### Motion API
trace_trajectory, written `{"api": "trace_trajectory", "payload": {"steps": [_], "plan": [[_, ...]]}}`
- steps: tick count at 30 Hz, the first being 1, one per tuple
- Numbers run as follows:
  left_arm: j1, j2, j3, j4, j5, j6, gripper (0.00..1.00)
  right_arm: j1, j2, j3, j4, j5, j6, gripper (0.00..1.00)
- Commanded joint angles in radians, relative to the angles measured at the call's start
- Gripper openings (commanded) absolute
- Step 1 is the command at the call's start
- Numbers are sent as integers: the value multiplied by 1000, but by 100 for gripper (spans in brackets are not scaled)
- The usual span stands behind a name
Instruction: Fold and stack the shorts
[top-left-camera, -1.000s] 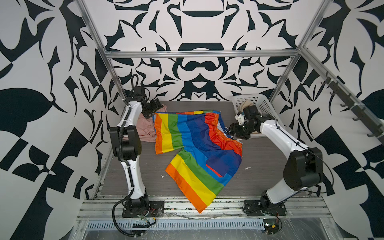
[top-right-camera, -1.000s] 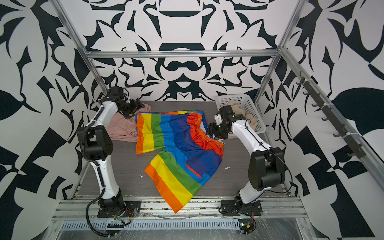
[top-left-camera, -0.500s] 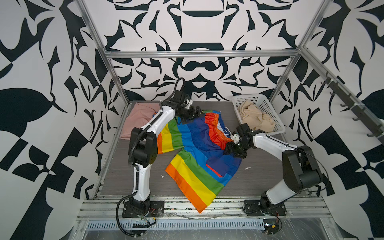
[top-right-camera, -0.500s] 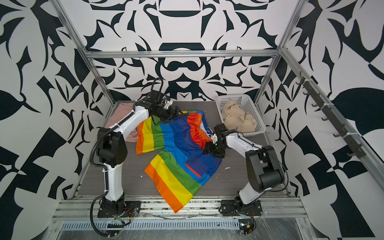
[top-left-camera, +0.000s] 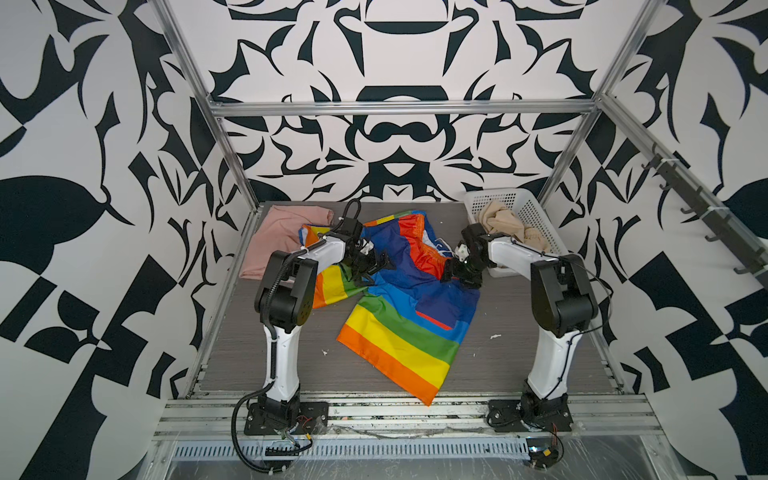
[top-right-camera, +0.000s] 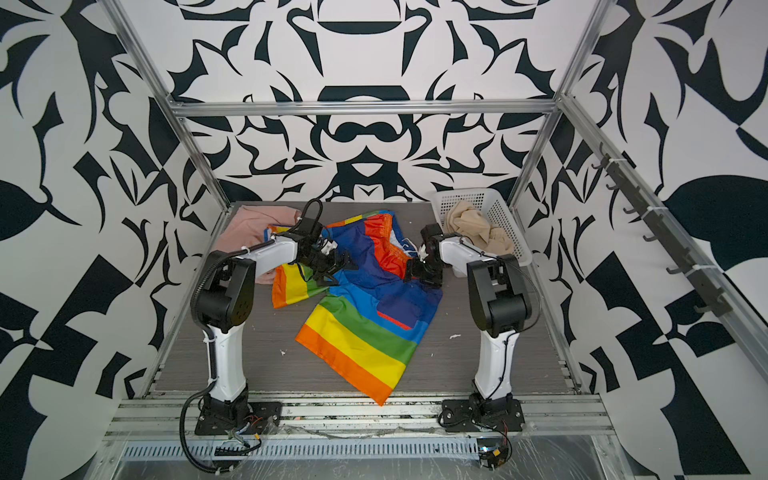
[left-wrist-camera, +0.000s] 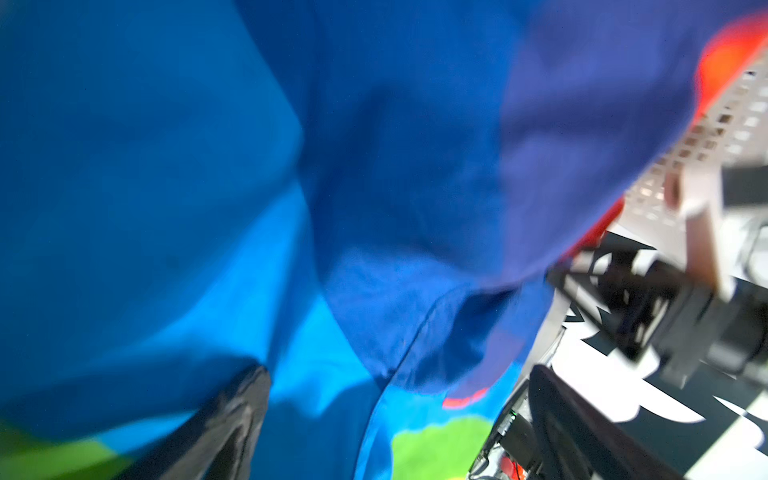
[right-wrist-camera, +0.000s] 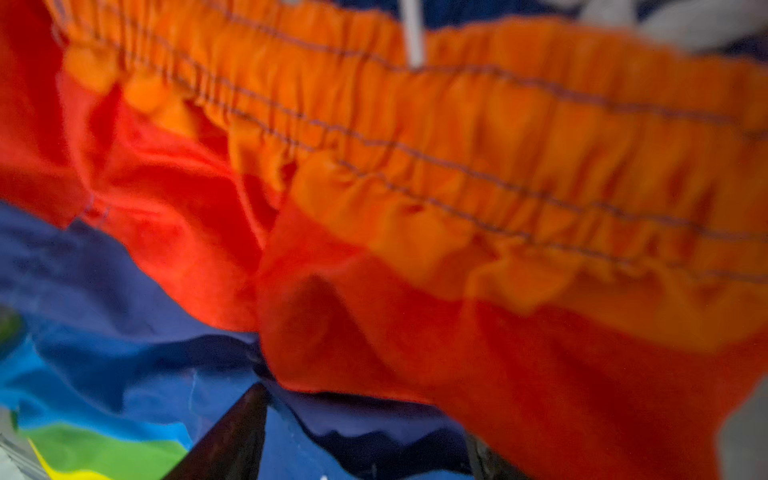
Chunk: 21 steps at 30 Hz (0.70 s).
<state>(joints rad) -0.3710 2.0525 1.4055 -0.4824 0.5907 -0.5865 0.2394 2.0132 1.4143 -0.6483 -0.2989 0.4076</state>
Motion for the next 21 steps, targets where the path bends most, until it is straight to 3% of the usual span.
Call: {"api": "trace_trajectory", "payload": {"steps": [1,6,11,13,16,21], "plan": [[-34,-38,-124,60,30,-74,99,-3,132,113,-17,68,-24,76],[-196,-94,-193,192,30,-222,100,-3,301,430,-140,118,-39,76],[-388,-108,-111,335,82,-387,99,7,419,728,-254,81,-45,77],[-380,-148,-78,298,82,-380,99,22,422,828,-317,66,-72,77],[-286,-234,-44,168,38,-297,99,35,356,863,-351,37,-95,77],[-111,-298,-16,32,-29,-168,99,36,109,607,-251,-18,-69,78]]}}
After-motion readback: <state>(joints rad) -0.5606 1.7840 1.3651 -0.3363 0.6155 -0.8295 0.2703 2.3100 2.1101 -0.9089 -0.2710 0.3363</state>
